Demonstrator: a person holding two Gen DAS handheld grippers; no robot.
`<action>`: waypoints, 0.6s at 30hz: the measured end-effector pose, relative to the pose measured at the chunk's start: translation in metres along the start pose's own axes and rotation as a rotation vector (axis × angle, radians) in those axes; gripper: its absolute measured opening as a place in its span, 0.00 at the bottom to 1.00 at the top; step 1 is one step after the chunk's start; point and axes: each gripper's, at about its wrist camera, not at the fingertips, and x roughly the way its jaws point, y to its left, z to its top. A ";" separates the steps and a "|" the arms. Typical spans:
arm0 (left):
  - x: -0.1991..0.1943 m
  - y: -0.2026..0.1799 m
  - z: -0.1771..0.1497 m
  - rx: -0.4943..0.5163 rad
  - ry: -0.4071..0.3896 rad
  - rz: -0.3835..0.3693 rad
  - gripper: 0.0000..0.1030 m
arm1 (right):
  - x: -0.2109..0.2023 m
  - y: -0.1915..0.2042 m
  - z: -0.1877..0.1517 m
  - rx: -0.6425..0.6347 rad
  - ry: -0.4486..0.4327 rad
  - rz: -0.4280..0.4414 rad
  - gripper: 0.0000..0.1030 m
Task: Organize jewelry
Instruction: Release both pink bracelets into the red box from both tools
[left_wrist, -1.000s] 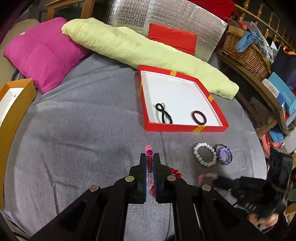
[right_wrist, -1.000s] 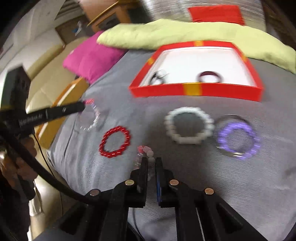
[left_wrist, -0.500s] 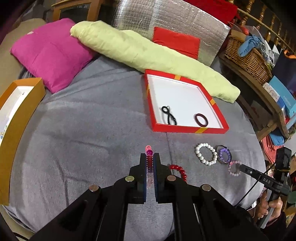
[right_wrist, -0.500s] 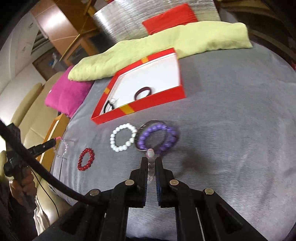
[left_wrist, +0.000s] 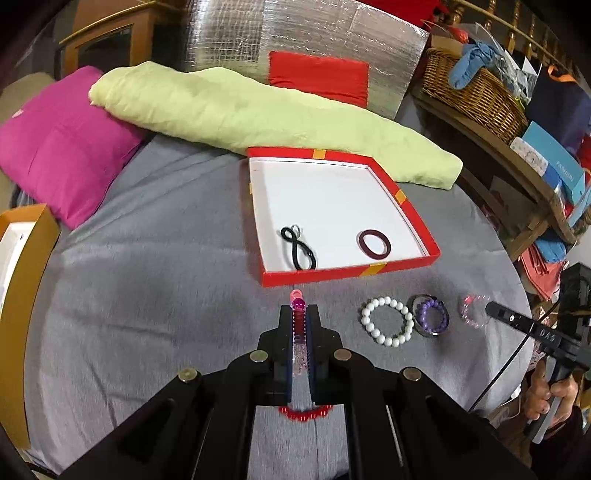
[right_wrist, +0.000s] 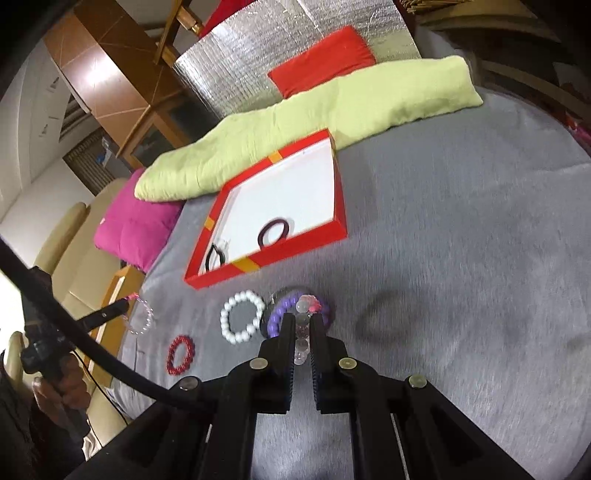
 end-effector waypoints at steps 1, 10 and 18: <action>0.003 -0.001 0.005 0.007 0.003 -0.001 0.06 | 0.000 0.000 0.004 0.002 -0.005 0.000 0.08; 0.037 -0.025 0.059 0.096 0.011 -0.001 0.06 | 0.028 0.015 0.060 -0.003 -0.043 -0.003 0.08; 0.092 -0.043 0.099 0.102 0.059 -0.027 0.07 | 0.093 0.032 0.109 -0.028 -0.013 -0.016 0.08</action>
